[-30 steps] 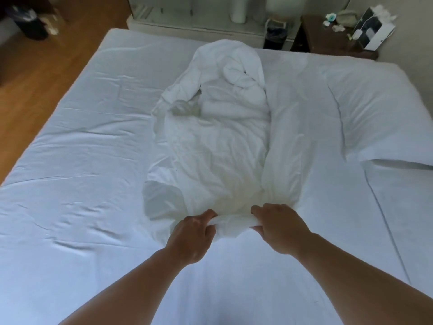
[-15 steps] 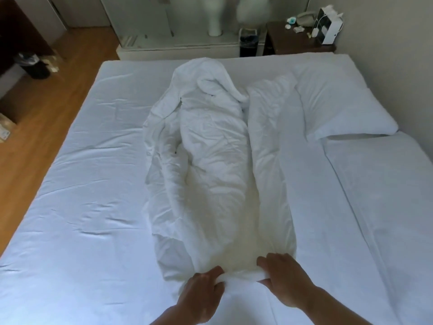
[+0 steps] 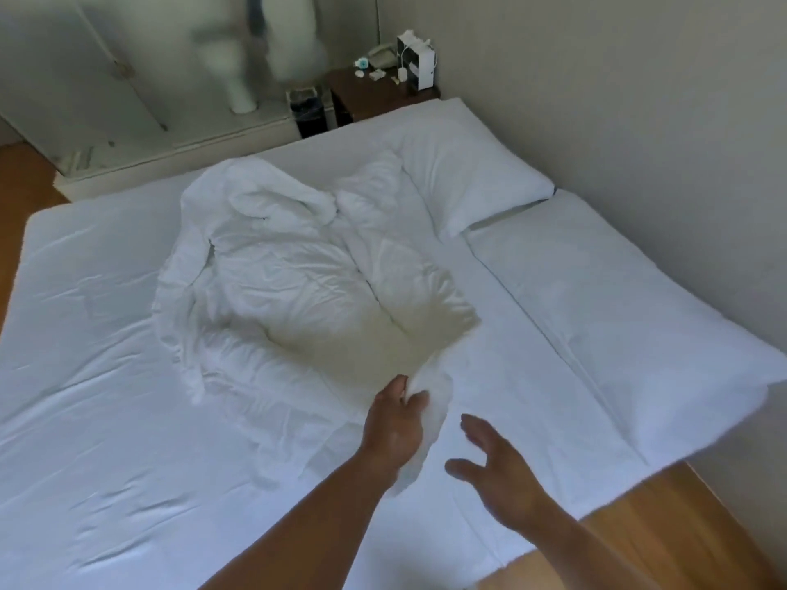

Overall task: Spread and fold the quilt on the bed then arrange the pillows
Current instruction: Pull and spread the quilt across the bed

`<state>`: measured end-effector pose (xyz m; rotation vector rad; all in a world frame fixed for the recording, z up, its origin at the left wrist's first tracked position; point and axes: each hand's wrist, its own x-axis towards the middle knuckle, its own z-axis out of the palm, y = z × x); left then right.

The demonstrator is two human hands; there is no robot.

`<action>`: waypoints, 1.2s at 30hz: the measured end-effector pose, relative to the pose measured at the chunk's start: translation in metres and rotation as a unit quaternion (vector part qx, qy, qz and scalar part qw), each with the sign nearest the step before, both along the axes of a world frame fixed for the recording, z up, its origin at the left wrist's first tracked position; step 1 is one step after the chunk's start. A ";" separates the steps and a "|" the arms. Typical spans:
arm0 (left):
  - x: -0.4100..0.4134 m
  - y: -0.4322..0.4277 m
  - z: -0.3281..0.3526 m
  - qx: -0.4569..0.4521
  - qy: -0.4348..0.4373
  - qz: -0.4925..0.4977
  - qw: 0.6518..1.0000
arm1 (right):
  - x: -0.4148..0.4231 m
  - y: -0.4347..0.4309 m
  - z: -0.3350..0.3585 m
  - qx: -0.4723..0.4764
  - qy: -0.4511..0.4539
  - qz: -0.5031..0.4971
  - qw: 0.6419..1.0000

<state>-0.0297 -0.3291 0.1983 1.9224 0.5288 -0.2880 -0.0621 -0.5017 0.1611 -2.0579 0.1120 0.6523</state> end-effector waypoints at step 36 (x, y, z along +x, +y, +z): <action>0.137 -0.242 0.007 -0.033 -0.031 -0.264 0.963 | 0.007 -0.240 0.021 0.080 -0.071 -0.278 0.955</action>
